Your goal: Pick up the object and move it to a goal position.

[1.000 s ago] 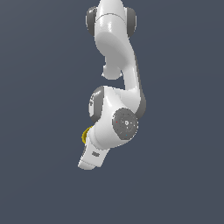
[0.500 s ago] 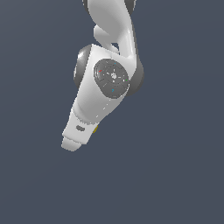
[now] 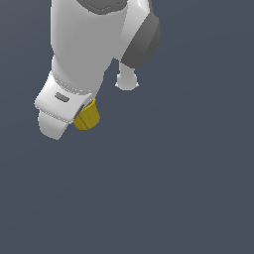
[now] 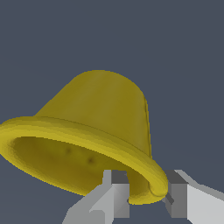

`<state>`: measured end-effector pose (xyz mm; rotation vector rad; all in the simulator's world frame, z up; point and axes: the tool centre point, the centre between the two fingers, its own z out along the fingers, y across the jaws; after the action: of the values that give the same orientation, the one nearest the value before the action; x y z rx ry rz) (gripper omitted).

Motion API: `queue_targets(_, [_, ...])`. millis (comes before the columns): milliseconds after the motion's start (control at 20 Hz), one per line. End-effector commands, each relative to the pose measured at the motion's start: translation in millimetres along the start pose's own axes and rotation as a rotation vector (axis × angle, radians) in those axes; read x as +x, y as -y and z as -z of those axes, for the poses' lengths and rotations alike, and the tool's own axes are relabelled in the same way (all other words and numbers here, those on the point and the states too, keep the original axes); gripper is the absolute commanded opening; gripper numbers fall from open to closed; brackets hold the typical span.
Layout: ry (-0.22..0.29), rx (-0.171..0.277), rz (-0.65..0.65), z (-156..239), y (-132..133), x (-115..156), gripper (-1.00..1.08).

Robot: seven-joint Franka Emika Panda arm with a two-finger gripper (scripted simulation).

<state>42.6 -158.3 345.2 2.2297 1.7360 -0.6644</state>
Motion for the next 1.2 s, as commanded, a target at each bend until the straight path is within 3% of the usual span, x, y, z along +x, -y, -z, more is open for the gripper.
queue_targets(0, [-0.001,-0.002,-0.001,18.8,8.1,-21.7,-1.0])
queue_targets(650, [-0.001,-0.002,-0.001,100.8,40.3,-118.3,-1.0])
queue_targets(1150, [0.001,-0.002,-0.001,127.1,48.0,-149.2,-1.0])
